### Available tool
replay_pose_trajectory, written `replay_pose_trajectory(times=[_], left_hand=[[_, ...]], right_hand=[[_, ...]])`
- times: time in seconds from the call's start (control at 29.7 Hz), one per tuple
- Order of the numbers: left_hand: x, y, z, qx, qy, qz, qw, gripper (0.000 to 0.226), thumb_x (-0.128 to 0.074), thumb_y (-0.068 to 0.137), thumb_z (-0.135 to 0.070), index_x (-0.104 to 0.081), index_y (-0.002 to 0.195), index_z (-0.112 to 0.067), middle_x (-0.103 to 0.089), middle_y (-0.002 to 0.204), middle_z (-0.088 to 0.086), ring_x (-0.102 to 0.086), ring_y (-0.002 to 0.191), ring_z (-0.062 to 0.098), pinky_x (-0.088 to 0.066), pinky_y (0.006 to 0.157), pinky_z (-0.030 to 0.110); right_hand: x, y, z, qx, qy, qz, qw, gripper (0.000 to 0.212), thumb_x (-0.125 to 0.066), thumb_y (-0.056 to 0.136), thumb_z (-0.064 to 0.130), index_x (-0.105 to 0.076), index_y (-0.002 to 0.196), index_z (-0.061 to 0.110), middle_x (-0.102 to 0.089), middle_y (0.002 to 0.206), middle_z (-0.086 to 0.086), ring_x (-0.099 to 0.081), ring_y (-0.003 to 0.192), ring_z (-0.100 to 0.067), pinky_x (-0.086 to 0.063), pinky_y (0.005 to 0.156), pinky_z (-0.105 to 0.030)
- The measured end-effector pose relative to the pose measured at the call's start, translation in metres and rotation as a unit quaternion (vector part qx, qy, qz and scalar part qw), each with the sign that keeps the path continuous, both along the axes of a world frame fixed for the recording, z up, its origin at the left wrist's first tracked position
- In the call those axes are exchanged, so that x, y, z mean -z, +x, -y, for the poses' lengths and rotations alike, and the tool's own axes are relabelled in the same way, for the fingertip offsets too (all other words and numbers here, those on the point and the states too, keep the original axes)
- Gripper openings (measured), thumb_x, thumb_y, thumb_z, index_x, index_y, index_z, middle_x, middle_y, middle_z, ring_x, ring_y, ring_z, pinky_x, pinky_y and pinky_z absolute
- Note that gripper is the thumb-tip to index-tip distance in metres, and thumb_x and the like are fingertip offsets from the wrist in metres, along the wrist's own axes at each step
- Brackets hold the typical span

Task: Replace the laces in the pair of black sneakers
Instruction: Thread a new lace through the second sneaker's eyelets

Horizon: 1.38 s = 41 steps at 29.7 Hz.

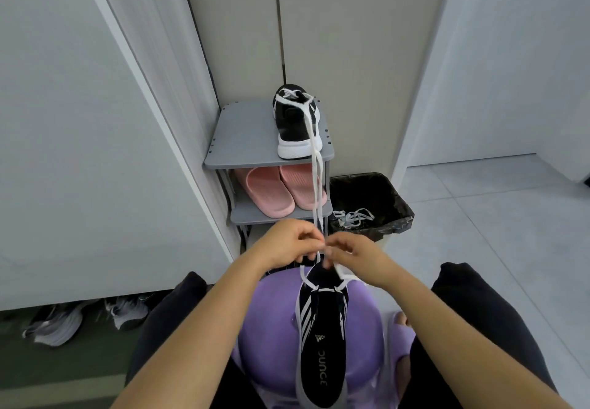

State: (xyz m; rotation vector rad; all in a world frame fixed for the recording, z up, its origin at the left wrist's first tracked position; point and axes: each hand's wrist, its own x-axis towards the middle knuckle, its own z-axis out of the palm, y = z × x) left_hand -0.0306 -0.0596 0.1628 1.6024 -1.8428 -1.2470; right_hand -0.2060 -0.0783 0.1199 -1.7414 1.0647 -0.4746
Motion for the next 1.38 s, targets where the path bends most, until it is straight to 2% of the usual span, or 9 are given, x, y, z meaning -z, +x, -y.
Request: replay_pose_trajectory(times=[0.24,0.3,0.4,0.51,0.57,0.88,1.05,1.15,1.38], left_hand=[[0.015,0.031,0.001,-0.068,0.037,0.031,0.997,0.012,-0.061,0.088,-0.010,-0.064,0.081,-0.020,-0.065,0.067,-0.005,-0.052,0.050,0.002,-0.043,0.056,0.019],[0.022,0.030,-0.002,-0.078,0.044,0.019,0.996,0.014,-0.057,0.090,-0.008,-0.066,0.086,-0.018,-0.065,0.068,-0.003,-0.052,0.050,0.002,-0.044,0.054,0.017],[0.027,0.009,-0.005,-0.035,0.044,-0.016,0.998,0.017,-0.051,0.093,-0.004,-0.061,0.095,-0.017,-0.063,0.068,-0.002,-0.054,0.051,0.002,-0.043,0.052,0.014],[0.034,-0.007,-0.005,-0.057,0.026,-0.039,0.997,0.016,-0.053,0.091,-0.003,-0.048,0.084,-0.017,-0.064,0.065,0.002,-0.055,0.050,0.008,-0.042,0.047,0.019],[0.037,-0.003,-0.004,-0.114,0.040,-0.078,0.990,0.017,-0.056,0.089,-0.002,-0.049,0.079,-0.013,-0.064,0.065,0.007,-0.055,0.046,0.007,-0.042,0.044,0.018],[0.069,-0.016,-0.013,-0.203,0.095,-0.149,0.963,0.014,-0.059,0.090,-0.008,-0.049,0.080,-0.010,-0.062,0.063,0.008,-0.053,0.042,0.008,-0.043,0.043,0.020],[0.112,-0.025,-0.031,-0.132,0.122,0.112,0.977,0.039,-0.074,0.073,-0.040,-0.053,0.095,-0.016,-0.052,0.080,-0.004,-0.058,0.077,0.019,-0.040,0.064,0.028],[0.120,-0.033,-0.040,-0.164,0.086,0.150,0.971,0.028,-0.066,0.078,-0.023,-0.058,0.102,-0.011,-0.061,0.093,0.005,-0.060,0.093,0.025,-0.042,0.072,0.029],[0.126,-0.026,-0.053,-0.338,0.140,-0.123,0.922,0.022,-0.053,0.086,0.006,-0.070,0.096,-0.003,-0.067,0.075,-0.001,-0.060,0.064,0.005,-0.047,0.059,0.008]], right_hand=[[0.007,-0.037,0.018,0.063,0.010,-0.080,0.995,0.017,-0.055,0.092,0.014,-0.064,0.078,0.016,-0.056,0.065,0.005,-0.047,0.061,-0.009,-0.037,0.057,-0.011],[0.011,-0.036,0.017,0.035,-0.002,-0.133,0.991,0.007,-0.058,0.090,0.019,-0.065,0.093,0.020,-0.058,0.083,0.009,-0.051,0.076,-0.007,-0.039,0.069,-0.012],[0.014,-0.014,0.009,-0.003,-0.021,-0.086,0.996,0.043,-0.064,0.087,0.023,-0.051,0.127,0.018,-0.050,0.114,0.013,-0.047,0.108,-0.003,-0.036,0.094,-0.015],[0.015,0.006,0.001,-0.006,0.037,0.001,0.999,0.007,-0.059,0.090,0.011,-0.057,0.094,0.016,-0.060,0.079,0.000,-0.056,0.074,-0.014,-0.045,0.070,-0.022],[0.018,0.003,0.004,0.004,0.050,-0.004,0.999,0.016,-0.055,0.091,0.006,-0.053,0.078,0.015,-0.053,0.061,-0.003,-0.051,0.057,-0.016,-0.047,0.060,-0.026],[0.040,0.004,0.004,0.052,0.070,-0.035,0.996,0.021,-0.065,0.083,0.007,-0.060,0.069,0.020,-0.056,0.060,0.008,-0.047,0.056,-0.005,-0.041,0.062,-0.023],[0.070,-0.001,-0.001,0.050,0.056,-0.170,0.983,0.007,-0.063,0.082,0.012,-0.069,0.078,0.012,-0.059,0.069,0.003,-0.051,0.069,-0.010,-0.039,0.065,-0.021],[0.084,0.006,-0.009,0.064,0.067,-0.214,0.972,0.022,-0.063,0.080,0.017,-0.059,0.061,0.028,-0.064,0.082,-0.002,-0.054,0.080,-0.009,-0.044,0.083,-0.029],[0.091,0.016,-0.012,0.106,0.080,-0.215,0.968,0.016,-0.068,0.079,0.023,-0.066,0.063,0.027,-0.071,0.090,-0.006,-0.063,0.091,-0.017,-0.046,0.085,-0.028]])
